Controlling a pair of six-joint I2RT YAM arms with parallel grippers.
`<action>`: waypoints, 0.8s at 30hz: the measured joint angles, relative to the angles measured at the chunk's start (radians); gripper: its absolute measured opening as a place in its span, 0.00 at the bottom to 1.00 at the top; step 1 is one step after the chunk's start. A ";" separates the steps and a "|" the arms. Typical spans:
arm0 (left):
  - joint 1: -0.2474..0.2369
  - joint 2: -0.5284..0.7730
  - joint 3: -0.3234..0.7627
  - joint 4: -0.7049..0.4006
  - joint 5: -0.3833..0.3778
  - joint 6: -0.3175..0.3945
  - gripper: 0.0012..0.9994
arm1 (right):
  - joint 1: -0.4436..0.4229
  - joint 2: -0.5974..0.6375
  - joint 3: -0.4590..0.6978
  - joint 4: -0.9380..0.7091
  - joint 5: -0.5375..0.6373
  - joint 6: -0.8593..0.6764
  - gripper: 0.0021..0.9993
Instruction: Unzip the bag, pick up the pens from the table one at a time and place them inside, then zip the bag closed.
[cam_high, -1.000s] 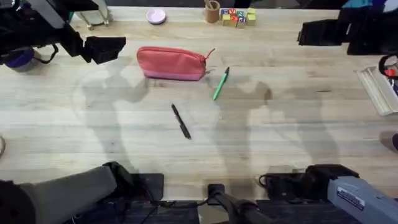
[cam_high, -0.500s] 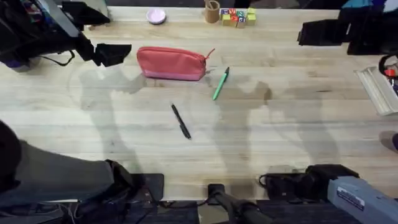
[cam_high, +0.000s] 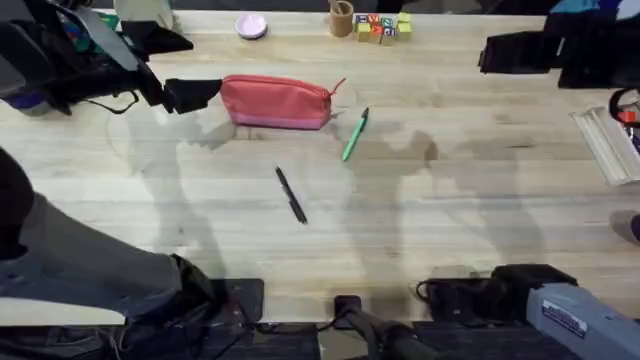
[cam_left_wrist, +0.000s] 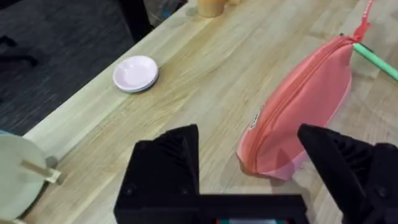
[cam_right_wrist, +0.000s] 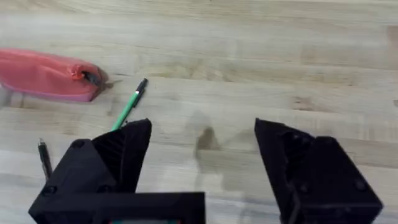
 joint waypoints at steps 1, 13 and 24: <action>0.000 0.009 0.000 0.002 0.009 0.002 0.99 | 0.000 0.000 0.000 -0.001 0.000 0.000 1.00; -0.003 0.146 0.000 0.068 0.068 0.012 0.99 | 0.000 0.000 0.000 -0.021 0.000 0.000 1.00; -0.073 0.218 0.001 0.119 0.105 0.012 0.99 | 0.000 0.000 0.000 -0.021 0.000 0.000 1.00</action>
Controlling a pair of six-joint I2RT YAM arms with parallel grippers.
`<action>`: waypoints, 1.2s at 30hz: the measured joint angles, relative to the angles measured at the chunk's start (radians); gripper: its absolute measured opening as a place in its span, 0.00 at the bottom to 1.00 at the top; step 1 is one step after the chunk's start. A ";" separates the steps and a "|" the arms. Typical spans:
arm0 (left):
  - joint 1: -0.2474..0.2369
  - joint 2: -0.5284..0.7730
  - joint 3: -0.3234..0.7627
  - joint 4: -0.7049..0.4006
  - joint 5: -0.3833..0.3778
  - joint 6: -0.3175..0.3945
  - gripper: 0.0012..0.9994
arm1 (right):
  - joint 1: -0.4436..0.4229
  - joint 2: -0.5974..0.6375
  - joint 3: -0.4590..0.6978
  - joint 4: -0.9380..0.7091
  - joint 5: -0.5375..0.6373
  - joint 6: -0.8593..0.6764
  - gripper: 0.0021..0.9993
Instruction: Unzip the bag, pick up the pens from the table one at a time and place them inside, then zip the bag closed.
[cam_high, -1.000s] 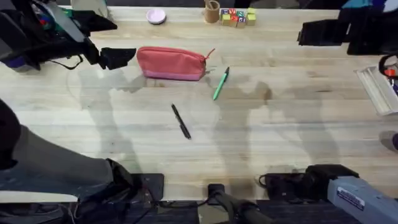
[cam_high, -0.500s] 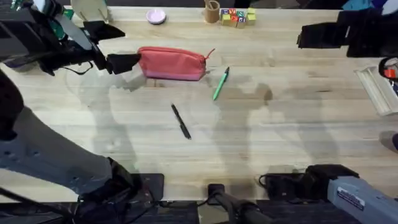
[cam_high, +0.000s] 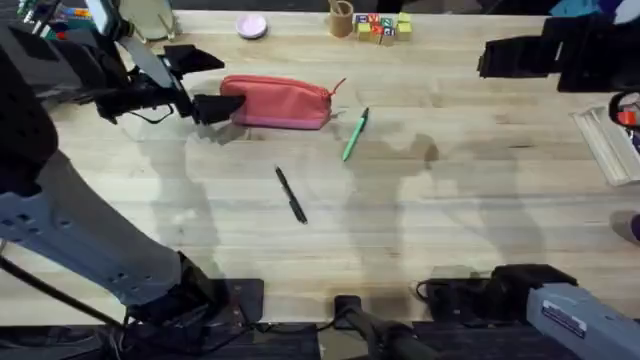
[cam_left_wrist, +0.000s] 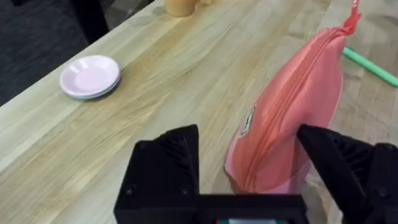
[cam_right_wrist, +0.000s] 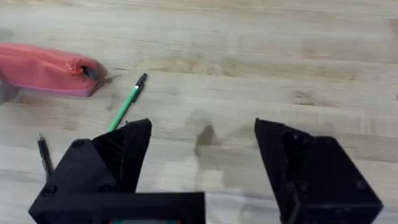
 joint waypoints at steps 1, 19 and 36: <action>-0.005 0.004 0.000 0.000 0.002 0.000 0.99 | 0.000 0.000 0.000 0.000 0.000 0.000 1.00; -0.003 0.007 0.000 -0.004 0.027 0.000 0.57 | 0.000 0.000 0.000 0.000 0.000 0.000 1.00; -0.004 0.007 0.000 -0.008 0.031 0.003 0.04 | 0.000 0.000 0.000 0.000 0.000 0.000 1.00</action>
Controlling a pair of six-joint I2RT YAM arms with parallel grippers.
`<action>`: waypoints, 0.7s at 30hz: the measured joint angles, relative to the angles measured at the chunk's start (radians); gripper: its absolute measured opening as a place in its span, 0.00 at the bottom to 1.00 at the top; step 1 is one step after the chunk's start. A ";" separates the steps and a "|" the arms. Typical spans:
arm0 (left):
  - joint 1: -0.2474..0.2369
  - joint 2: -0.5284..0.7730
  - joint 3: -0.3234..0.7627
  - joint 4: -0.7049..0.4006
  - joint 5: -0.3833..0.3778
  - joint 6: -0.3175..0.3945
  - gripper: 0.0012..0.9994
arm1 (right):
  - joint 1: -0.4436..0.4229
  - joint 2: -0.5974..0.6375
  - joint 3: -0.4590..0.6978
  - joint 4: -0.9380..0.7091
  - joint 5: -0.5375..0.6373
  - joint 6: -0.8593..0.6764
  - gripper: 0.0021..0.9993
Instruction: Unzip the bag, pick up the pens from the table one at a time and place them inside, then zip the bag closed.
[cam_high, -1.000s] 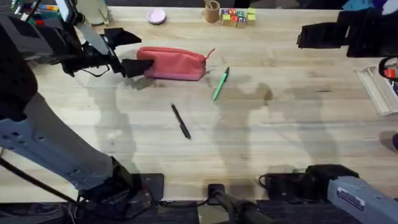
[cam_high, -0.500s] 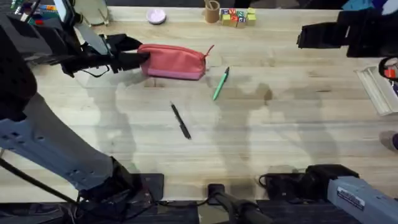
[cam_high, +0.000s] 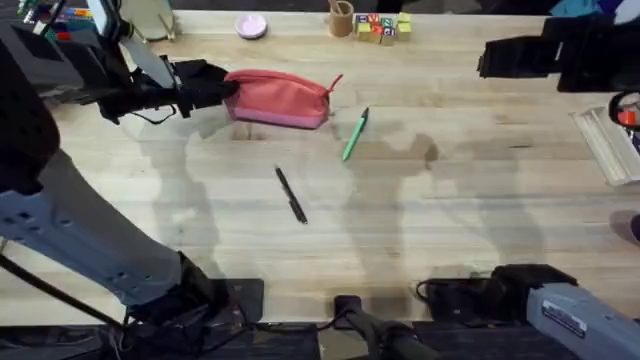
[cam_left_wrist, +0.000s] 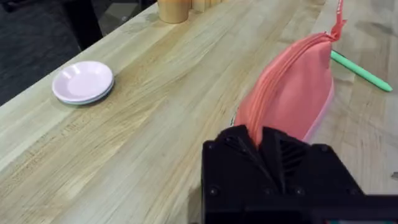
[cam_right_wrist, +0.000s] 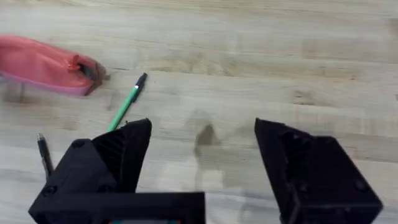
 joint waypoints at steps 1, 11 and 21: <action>0.000 0.000 0.000 0.000 0.000 0.000 0.04 | 0.000 0.000 0.000 0.000 0.000 0.000 1.00; 0.000 0.000 0.000 0.000 0.000 0.000 0.04 | 0.000 0.000 0.000 0.000 -0.003 0.054 1.00; 0.000 0.000 0.000 0.003 0.000 0.000 0.04 | 0.001 0.000 0.000 0.001 -0.063 0.153 1.00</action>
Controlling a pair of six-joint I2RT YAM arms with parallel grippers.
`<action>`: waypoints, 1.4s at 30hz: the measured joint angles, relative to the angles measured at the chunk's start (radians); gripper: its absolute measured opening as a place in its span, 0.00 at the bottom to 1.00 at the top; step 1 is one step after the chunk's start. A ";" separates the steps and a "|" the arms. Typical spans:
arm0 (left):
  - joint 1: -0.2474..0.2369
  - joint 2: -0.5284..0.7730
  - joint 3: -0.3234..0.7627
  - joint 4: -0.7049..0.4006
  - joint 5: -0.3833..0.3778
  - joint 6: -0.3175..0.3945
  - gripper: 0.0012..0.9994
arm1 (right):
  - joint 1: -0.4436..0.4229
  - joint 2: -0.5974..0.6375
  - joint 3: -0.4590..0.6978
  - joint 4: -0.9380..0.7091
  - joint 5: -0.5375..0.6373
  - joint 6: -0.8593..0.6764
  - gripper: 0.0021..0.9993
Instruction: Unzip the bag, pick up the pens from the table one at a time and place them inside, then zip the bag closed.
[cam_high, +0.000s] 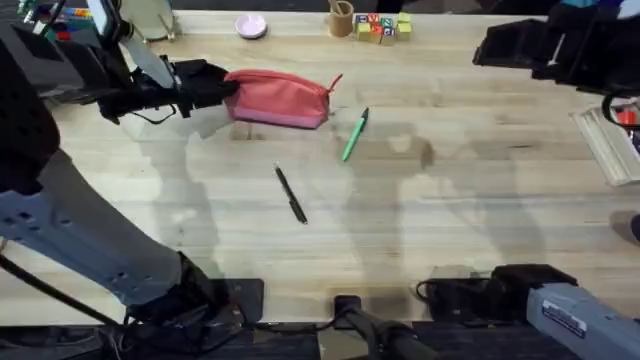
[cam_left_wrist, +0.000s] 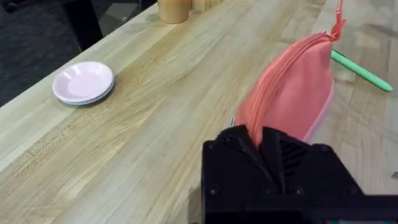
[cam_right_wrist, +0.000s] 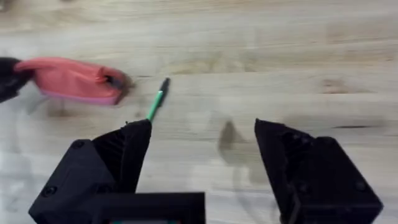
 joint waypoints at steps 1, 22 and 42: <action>0.000 0.000 0.000 0.000 0.000 0.000 0.04 | 0.001 0.000 0.000 0.001 -0.018 0.002 1.00; 0.000 0.000 0.000 0.000 0.000 0.000 0.04 | 0.381 0.114 0.001 0.168 -0.146 0.080 1.00; 0.000 0.000 0.000 0.000 0.000 0.000 0.04 | 0.439 0.226 0.001 0.213 -0.146 0.136 1.00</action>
